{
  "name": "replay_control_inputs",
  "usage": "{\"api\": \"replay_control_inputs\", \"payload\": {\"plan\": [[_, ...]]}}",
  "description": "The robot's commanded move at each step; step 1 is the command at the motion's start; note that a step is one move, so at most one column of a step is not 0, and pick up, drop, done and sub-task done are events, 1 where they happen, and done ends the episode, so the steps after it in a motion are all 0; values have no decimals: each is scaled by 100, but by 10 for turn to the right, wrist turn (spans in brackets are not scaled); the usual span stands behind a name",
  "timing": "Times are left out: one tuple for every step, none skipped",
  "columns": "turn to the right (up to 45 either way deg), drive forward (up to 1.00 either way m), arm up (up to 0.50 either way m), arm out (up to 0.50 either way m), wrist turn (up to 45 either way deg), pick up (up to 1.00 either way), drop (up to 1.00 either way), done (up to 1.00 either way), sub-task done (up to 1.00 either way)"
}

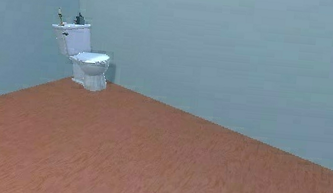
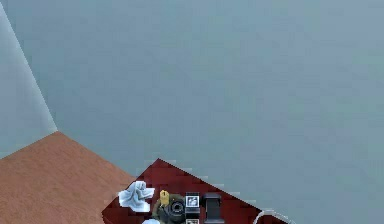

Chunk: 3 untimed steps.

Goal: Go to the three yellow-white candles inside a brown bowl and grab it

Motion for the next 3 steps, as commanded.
{"api": "replay_control_inputs", "payload": {"plan": [[0,0,0,0,450,0,0,0,0],[0,0,0,0,450,0,0,0,0],[0,0,0,0,300,0,0,0,0]]}}
